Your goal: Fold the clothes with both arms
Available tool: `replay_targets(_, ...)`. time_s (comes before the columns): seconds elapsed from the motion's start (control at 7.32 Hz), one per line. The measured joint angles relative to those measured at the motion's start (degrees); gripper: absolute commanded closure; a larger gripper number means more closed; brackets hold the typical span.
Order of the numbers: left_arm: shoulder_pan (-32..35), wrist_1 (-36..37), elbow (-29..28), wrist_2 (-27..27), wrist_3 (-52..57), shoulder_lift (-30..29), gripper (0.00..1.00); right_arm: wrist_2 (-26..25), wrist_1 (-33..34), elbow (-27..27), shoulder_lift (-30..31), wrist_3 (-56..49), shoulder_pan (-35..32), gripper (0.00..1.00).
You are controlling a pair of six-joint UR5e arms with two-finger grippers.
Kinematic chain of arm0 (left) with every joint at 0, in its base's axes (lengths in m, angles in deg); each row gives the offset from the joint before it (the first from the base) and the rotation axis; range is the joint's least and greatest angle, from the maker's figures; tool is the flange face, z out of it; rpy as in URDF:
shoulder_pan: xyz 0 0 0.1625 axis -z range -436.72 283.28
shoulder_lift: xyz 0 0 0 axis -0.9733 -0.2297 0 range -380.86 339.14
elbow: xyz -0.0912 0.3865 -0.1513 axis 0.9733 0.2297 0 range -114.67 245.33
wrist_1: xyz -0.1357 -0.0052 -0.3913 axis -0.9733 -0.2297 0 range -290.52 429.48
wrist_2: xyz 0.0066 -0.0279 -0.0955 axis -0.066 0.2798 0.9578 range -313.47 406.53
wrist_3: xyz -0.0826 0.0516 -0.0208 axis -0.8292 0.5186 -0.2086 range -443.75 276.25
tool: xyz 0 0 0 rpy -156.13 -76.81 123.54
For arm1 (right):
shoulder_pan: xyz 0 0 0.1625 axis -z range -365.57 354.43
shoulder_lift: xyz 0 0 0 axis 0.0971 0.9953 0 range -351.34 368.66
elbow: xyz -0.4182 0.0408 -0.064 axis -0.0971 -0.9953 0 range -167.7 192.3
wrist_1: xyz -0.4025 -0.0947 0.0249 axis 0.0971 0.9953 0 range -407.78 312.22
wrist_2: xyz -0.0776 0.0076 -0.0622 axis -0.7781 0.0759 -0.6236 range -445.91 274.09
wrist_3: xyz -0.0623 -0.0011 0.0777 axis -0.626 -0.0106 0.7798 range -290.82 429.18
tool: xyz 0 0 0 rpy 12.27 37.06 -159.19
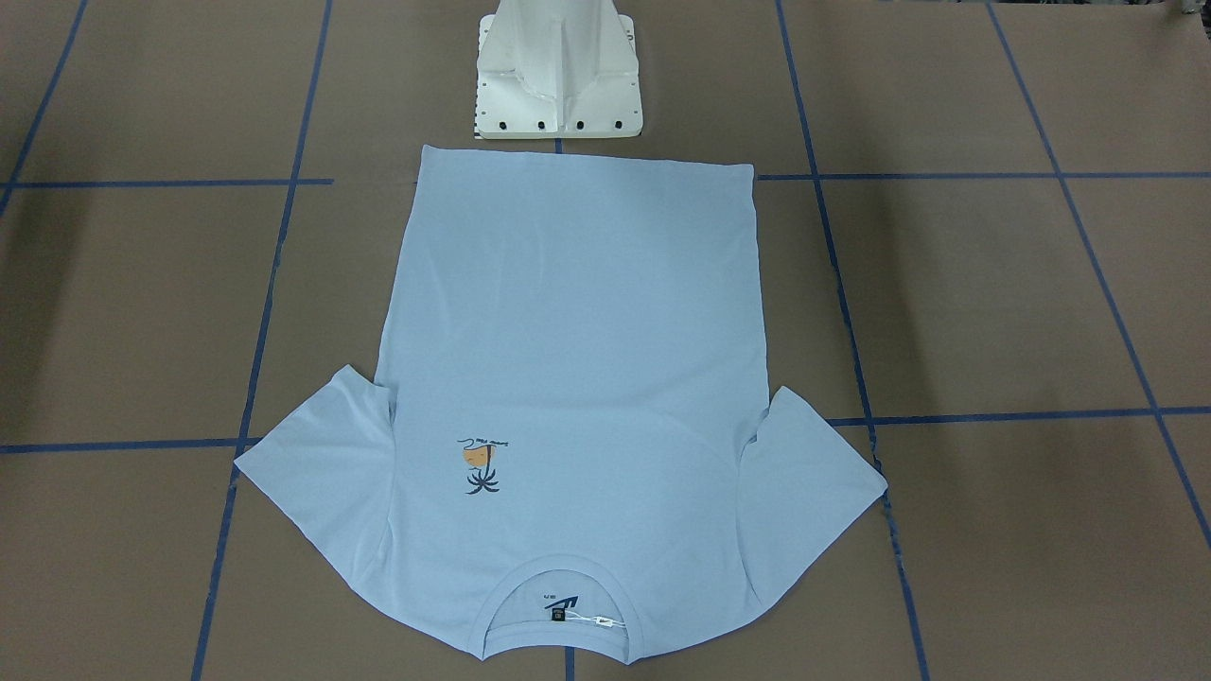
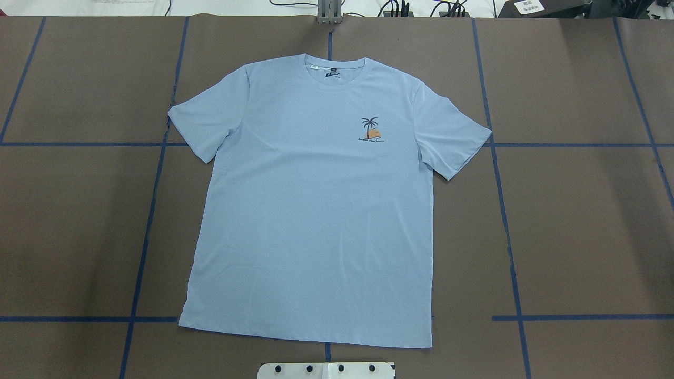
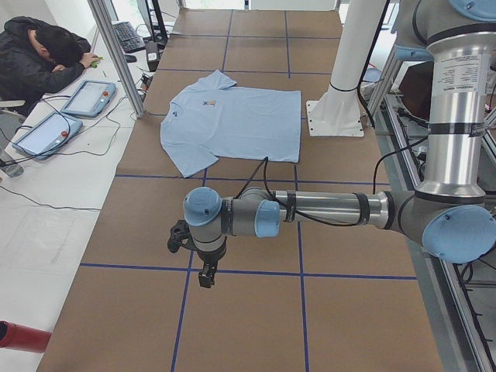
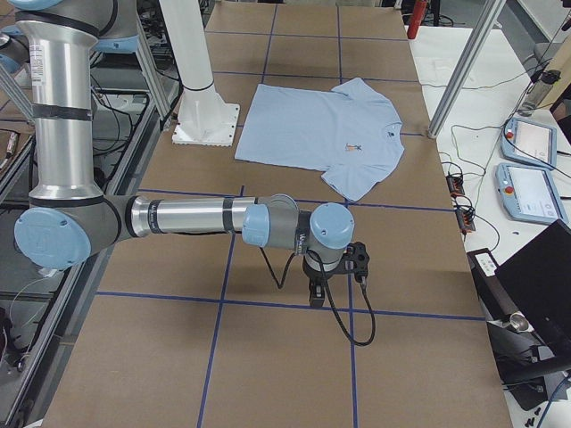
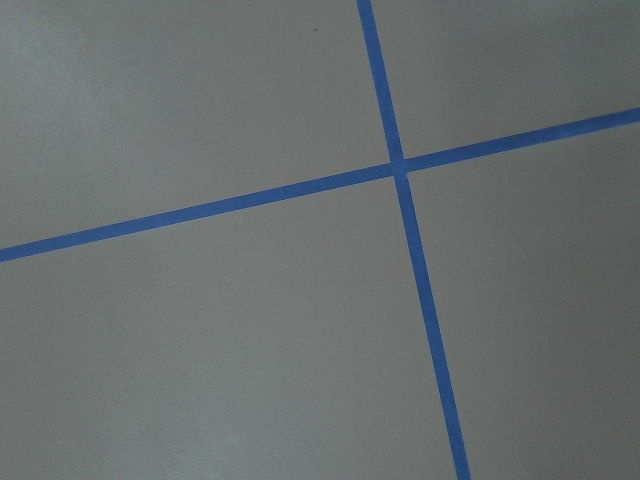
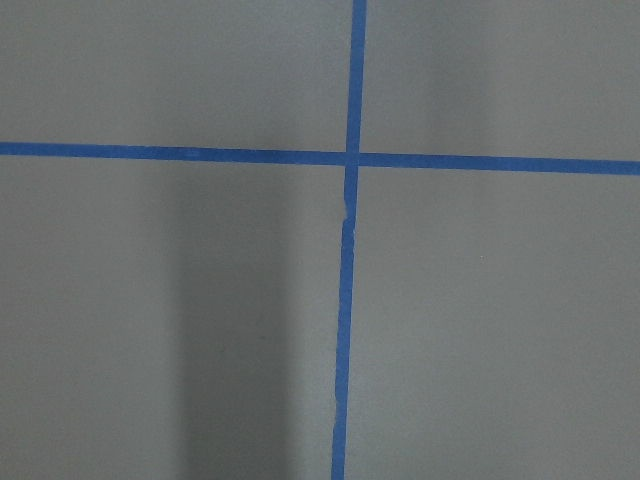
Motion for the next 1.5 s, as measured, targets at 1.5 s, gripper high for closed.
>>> replay_targets(1.5, -0.97, -7.15, 0.50, 3.78, -0.59, -7.26, 0.00, -0.39, -30.41, -5.84, -13.70, 24.55, 19.91, 0.00)
